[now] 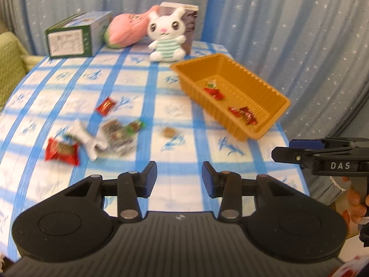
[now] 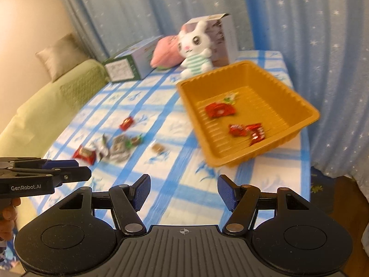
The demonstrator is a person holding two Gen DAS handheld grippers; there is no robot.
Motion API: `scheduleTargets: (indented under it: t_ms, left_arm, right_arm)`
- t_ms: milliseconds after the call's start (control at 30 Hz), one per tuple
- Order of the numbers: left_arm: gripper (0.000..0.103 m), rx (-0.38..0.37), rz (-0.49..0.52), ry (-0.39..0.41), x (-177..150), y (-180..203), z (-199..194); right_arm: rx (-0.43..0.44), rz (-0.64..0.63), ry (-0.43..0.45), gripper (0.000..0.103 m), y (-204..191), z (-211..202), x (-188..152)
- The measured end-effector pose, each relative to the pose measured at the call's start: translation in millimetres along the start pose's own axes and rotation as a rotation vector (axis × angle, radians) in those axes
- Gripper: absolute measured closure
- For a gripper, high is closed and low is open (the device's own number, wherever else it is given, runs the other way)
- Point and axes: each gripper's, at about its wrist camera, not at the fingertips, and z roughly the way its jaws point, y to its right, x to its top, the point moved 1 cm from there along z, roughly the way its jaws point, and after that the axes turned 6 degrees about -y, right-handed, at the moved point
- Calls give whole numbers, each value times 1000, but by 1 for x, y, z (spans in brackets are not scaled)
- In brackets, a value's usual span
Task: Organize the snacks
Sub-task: 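Move both grippers back over the remaining snacks on the cloth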
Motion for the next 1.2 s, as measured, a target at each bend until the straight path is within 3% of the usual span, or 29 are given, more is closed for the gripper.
scheduleTargets:
  t_ms: [500,900,1067,1200]
  left_arm:
    - [64,117,-128,6,-31,-57,-25]
    - [64,211,-194,12,-36,-108,-28]
    - [64,228,-172,13,-30,-127,-21]
    - [64,227,-118,19,-19,-140,-12]
  right_arm:
    - [77,-112,-84,39,-48,41,-11]
    - [109,-187,-83,39,-78,87,3]
    - [115,-227,-69,52,-96,111,14]
    - [113,-237,-63,55,-107,131,24]
